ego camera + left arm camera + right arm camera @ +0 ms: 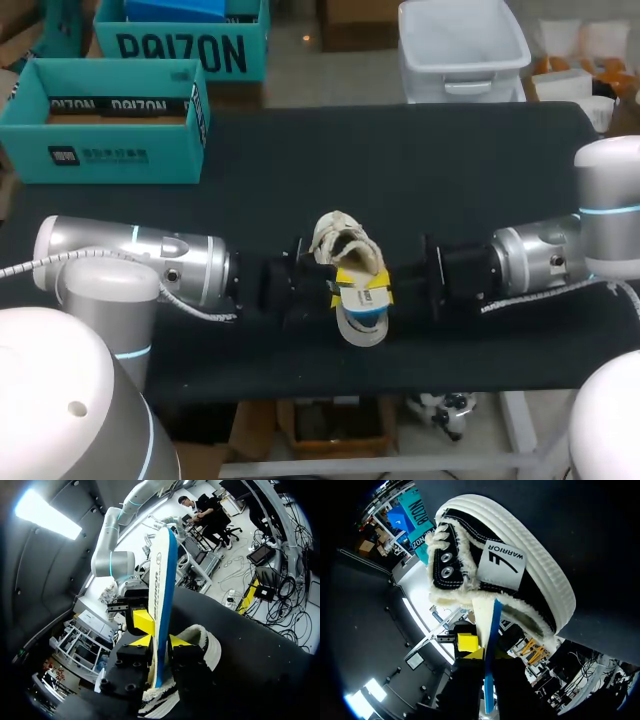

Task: Open the shoe tongue, take the insole out of the shoe, put the insole back into the shoe, and pack the shoe into the shoebox

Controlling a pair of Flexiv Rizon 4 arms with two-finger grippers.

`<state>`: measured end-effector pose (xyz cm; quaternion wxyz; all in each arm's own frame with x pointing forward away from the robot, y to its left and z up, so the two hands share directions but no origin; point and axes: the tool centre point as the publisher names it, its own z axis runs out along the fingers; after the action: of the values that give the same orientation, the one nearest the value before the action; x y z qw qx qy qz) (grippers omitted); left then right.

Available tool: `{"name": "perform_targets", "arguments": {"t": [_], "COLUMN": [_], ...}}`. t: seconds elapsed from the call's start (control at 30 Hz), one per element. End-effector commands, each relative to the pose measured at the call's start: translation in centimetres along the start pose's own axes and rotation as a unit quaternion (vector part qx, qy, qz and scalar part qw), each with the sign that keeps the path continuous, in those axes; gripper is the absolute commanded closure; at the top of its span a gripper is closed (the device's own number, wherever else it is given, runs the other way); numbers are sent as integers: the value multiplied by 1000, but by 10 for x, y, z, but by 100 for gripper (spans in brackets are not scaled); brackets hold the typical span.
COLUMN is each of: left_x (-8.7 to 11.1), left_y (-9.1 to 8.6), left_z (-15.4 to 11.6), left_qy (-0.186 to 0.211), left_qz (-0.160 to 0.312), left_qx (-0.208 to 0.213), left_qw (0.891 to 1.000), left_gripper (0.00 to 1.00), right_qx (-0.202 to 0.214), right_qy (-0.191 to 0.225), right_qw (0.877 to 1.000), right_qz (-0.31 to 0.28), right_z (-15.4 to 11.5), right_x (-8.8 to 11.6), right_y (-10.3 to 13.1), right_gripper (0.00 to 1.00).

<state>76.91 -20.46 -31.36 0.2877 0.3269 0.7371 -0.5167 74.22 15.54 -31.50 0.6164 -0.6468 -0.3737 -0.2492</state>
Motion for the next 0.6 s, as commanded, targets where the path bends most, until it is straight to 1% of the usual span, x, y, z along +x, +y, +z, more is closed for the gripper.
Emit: {"name": "perform_targets", "arguments": {"t": [0.03,0.07,0.1,0.23,0.6], "left_x": [5,5,5,5,0], "left_y": [-10,-11,-11,-3,23], "left_z": [-11,-11,-10,-4,13], "left_qy": [-9,-11,-11,-7,7], "left_qz": [5,7,8,6,-13], "left_qx": [4,3,3,-3,-24], "left_qw": [1000,1000,1000,1000,1000], "left_gripper": [44,65,100,100,100], "right_qx": [4,4,4,5,21], "right_qy": [4,4,5,5,3], "right_qw": [1000,1000,1000,1000,1000], "right_qz": [-1,-1,-1,0,12], "right_z": [1,1,1,1,-3], "right_x": [-3,-3,-3,-2,-5], "right_y": [3,4,4,6,39], "right_gripper": [100,100,100,100,100]}}
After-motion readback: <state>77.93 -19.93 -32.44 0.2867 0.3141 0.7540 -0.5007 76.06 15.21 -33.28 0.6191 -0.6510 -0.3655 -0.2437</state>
